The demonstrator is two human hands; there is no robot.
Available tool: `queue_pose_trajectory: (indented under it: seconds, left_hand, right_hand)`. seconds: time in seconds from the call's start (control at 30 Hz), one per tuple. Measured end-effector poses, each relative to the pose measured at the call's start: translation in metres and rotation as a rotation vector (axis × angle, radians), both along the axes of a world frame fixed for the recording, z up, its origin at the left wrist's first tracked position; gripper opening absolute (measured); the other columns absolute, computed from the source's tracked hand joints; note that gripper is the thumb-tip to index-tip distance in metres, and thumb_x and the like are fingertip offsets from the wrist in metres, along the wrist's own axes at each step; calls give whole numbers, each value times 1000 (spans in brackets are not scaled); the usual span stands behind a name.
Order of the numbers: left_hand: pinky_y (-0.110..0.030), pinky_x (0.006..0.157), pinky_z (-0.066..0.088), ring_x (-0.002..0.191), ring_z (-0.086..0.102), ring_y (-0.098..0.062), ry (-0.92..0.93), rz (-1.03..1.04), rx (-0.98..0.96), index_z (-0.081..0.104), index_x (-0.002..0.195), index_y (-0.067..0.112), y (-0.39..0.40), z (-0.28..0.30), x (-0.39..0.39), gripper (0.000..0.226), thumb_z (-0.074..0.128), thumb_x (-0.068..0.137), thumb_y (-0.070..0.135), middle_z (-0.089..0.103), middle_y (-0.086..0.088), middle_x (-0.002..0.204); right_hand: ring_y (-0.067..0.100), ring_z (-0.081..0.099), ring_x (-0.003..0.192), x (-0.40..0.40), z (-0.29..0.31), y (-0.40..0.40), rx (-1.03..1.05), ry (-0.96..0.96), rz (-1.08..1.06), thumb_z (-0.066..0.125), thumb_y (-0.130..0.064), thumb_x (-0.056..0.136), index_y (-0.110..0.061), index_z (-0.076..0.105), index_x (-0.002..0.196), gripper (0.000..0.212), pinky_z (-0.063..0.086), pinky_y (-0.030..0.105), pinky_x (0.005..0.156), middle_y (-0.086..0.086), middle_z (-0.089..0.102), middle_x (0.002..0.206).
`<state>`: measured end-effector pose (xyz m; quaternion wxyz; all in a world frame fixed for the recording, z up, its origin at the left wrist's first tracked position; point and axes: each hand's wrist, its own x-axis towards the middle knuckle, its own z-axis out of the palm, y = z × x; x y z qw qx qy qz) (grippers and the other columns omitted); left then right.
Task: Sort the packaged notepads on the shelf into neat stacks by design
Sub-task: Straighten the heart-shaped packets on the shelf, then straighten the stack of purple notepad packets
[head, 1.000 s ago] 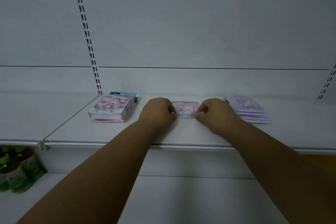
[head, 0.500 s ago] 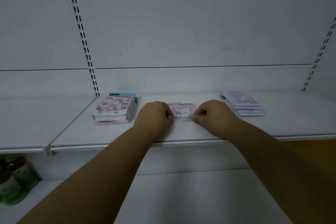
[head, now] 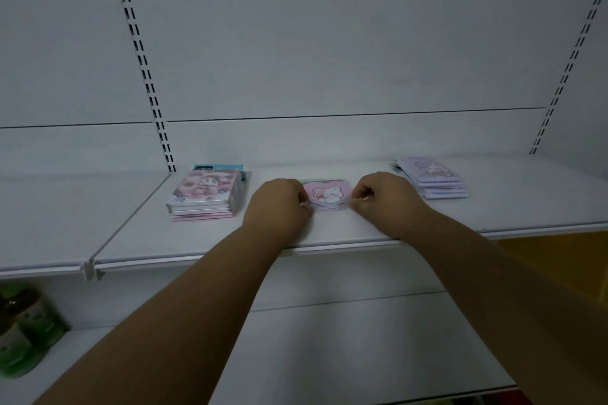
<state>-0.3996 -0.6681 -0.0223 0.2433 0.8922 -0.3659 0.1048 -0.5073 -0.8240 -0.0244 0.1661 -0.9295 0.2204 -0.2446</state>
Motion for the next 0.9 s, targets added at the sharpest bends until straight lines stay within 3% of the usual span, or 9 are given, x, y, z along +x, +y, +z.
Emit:
queue_pose_trajectory:
  seconds: [0.2,0.37,0.5,0.7,0.83,0.9]
  left_hand:
    - [-25,85,46,102,60,-17,-17,-38,-42,66,118,19,3,6,1,32,67,89,33,67,0,113]
    - [-22,78,38,96,59,-17,-94,-115,-128,69,112,21,-11,13,-13,24,63,91,31,66,1,107]
    - [-22,78,40,92,59,-14,-62,-193,-141,69,109,20,-41,19,-33,22,62,91,31,66,3,105]
    - [-27,78,46,93,61,-17,-42,-226,-95,70,101,16,-108,26,-59,20,53,95,25,69,0,100]
    - [-28,77,42,99,63,-29,116,-138,39,68,103,6,-160,26,-68,33,46,100,30,68,-14,102]
    - [-32,85,45,107,61,-32,222,-88,85,67,110,2,-183,25,-69,42,42,102,35,66,-19,113]
  right_hand:
    - [12,53,86,-8,6,0,6,-67,-13,67,-25,88,-15,70,101,17,39,22,77,-3,59,93]
    - [11,55,80,-25,20,-12,2,-185,-58,64,-17,89,-13,71,95,10,44,24,77,-4,64,87]
    - [7,53,74,-50,32,-44,7,-189,-118,63,-17,90,-14,71,95,10,38,17,69,-10,60,81]
    - [11,55,85,-73,33,-109,35,-167,-169,62,-16,90,-15,70,99,12,37,21,77,-3,64,93]
    - [18,59,94,-72,33,-154,128,-137,-180,62,-20,91,-10,70,98,15,42,26,84,4,68,104]
    - [20,58,96,-69,36,-170,206,-104,-179,61,-25,91,-7,69,99,21,43,29,86,7,67,108]
